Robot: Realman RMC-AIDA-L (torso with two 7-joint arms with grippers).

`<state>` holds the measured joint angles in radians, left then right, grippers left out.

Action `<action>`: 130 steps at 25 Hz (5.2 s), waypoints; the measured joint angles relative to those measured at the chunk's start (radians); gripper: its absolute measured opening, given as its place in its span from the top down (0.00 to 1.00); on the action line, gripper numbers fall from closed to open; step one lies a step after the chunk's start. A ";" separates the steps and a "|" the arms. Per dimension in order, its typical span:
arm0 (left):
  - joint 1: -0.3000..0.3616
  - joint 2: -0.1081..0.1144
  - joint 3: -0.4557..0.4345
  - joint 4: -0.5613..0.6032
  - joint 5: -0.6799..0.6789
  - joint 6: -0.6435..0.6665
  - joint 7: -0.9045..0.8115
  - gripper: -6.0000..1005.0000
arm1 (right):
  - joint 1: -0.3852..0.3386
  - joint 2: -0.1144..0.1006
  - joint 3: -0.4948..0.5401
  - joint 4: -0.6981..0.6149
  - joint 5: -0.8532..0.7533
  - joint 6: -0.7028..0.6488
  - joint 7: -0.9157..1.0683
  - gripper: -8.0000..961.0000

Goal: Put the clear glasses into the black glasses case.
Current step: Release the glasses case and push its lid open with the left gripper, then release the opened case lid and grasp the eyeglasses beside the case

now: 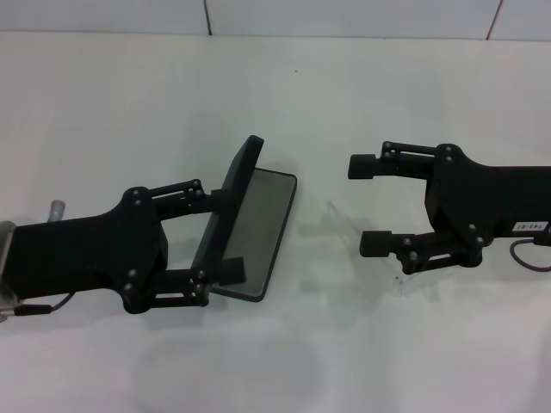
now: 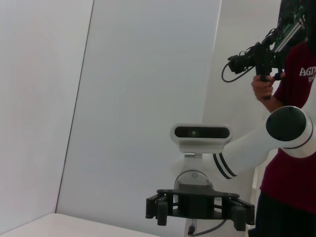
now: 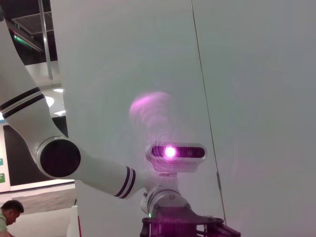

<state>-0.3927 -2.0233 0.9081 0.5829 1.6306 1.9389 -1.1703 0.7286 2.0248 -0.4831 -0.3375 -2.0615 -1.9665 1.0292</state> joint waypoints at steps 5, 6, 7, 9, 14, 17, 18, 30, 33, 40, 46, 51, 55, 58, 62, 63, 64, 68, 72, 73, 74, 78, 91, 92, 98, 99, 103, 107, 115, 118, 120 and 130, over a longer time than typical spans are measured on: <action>0.000 0.000 0.000 0.000 0.000 0.000 0.000 0.23 | 0.000 0.000 0.000 0.000 0.000 0.000 0.000 0.12; 0.000 0.000 0.000 0.000 0.000 0.000 0.000 0.23 | 0.000 0.000 0.000 0.000 0.000 0.000 0.000 0.12; 0.000 0.000 0.000 0.000 0.000 0.000 0.000 0.23 | 0.000 0.000 0.000 0.000 0.000 0.000 0.000 0.12; 0.000 0.000 0.000 0.000 0.000 0.000 0.000 0.23 | 0.000 0.000 0.000 0.000 0.000 0.000 0.000 0.12; -0.001 -0.002 -0.008 0.005 -0.004 0.000 0.000 0.23 | 0.000 0.000 0.000 0.000 0.007 -0.001 0.000 0.12; -0.003 0.000 -0.017 0.022 -0.050 0.001 -0.012 0.23 | -0.001 0.000 0.000 0.000 0.013 -0.001 0.000 0.12; -0.004 0.002 -0.021 0.037 -0.076 0.000 -0.030 0.23 | -0.002 0.000 0.000 0.000 0.017 -0.005 0.000 0.12; -0.008 -0.060 0.067 0.801 0.189 -0.409 -0.812 0.24 | -0.168 -0.011 0.014 -0.081 0.177 -0.001 -0.011 0.12; -0.048 -0.062 0.122 0.906 0.352 -0.443 -1.005 0.25 | -0.288 -0.022 0.016 -0.188 0.272 0.018 0.022 0.12; -0.117 -0.059 0.293 0.994 0.689 -0.435 -1.403 0.25 | -0.383 -0.051 0.062 -0.294 0.329 0.054 0.076 0.12; -0.174 -0.061 0.475 0.993 0.846 -0.417 -1.634 0.26 | -0.409 -0.070 0.121 -0.303 0.335 0.044 0.073 0.12; -0.201 -0.065 0.551 0.972 0.894 -0.414 -1.704 0.27 | -0.406 -0.072 0.120 -0.306 0.330 0.042 0.056 0.12; -0.242 -0.066 0.570 0.906 0.905 -0.417 -1.734 0.27 | -0.406 -0.072 0.115 -0.307 0.330 0.042 0.050 0.12; -0.264 -0.067 0.572 0.850 0.906 -0.424 -1.735 0.27 | -0.407 -0.072 0.113 -0.308 0.329 0.042 0.039 0.13; -0.283 -0.067 0.574 0.786 0.908 -0.441 -1.729 0.28 | -0.408 -0.069 0.112 -0.308 0.330 0.041 0.037 0.13; -0.284 -0.067 0.574 0.780 0.908 -0.445 -1.728 0.28 | -0.409 -0.068 0.112 -0.308 0.330 0.041 0.037 0.13; -0.285 -0.067 0.574 0.775 0.909 -0.448 -1.727 0.28 | -0.411 -0.068 0.112 -0.308 0.331 0.040 0.037 0.13; -0.286 -0.067 0.575 0.757 0.912 -0.457 -1.718 0.28 | -0.413 -0.067 0.120 -0.307 0.334 0.023 0.037 0.13; -0.289 -0.064 0.576 0.726 0.914 -0.463 -1.713 0.32 | -0.414 -0.067 0.121 -0.307 0.335 0.016 0.037 0.13; -0.290 -0.064 0.576 0.721 0.915 -0.463 -1.710 0.36 | -0.413 -0.067 0.121 -0.308 0.335 0.016 0.037 0.13; -0.291 -0.064 0.576 0.715 0.915 -0.463 -1.705 0.40 | -0.412 -0.066 0.121 -0.308 0.335 0.015 0.037 0.13; -0.291 -0.065 0.577 0.715 0.917 -0.467 -1.685 0.54 | -0.414 -0.065 0.121 -0.308 0.336 0.009 0.037 0.13; -0.278 -0.065 0.606 0.802 0.917 -0.459 -1.641 0.73 | -0.428 -0.065 0.123 -0.308 0.337 -0.004 0.039 0.13; -0.274 -0.065 0.606 0.814 0.916 -0.459 -1.636 0.73 | -0.428 -0.067 0.121 -0.308 0.336 -0.005 0.044 0.13; -0.192 -0.067 0.613 1.022 0.878 -0.480 -1.551 0.78 | -0.381 -0.108 -0.039 -0.443 0.321 -0.131 0.214 0.13; -0.180 -0.068 0.618 1.057 0.880 -0.486 -1.540 0.79 | -0.365 -0.113 -0.090 -0.508 0.307 -0.144 0.262 0.13; -0.149 -0.066 0.613 1.136 0.888 -0.493 -1.500 0.79 | -0.277 -0.111 -0.262 -0.772 0.156 -0.146 0.477 0.13; -0.117 -0.066 0.587 1.167 0.883 -0.497 -1.473 0.78 | -0.194 -0.096 -0.371 -0.897 0.019 -0.147 0.562 0.13; -0.080 -0.067 0.517 1.182 0.845 -0.505 -1.438 0.77 | 0.092 -0.057 -0.503 -0.931 -0.378 -0.092 0.604 0.15; -0.047 -0.066 0.487 1.193 0.788 -0.506 -1.424 0.77 | 0.156 -0.032 -0.594 -0.881 -0.494 -0.056 0.604 0.16; -0.022 -0.067 0.464 1.198 0.764 -0.509 -1.410 0.77 | 0.184 -0.013 -0.653 -0.853 -0.558 -0.021 0.602 0.16; 0.014 -0.067 0.461 1.193 0.739 -0.533 -1.381 0.76 | 0.187 0.001 -0.913 -0.752 -0.568 0.229 0.591 0.19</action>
<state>-0.3788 -2.0908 1.3693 1.7756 2.3701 1.4061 -2.5511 0.9153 2.0253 -1.3966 -1.0896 -2.6298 -1.7375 1.6205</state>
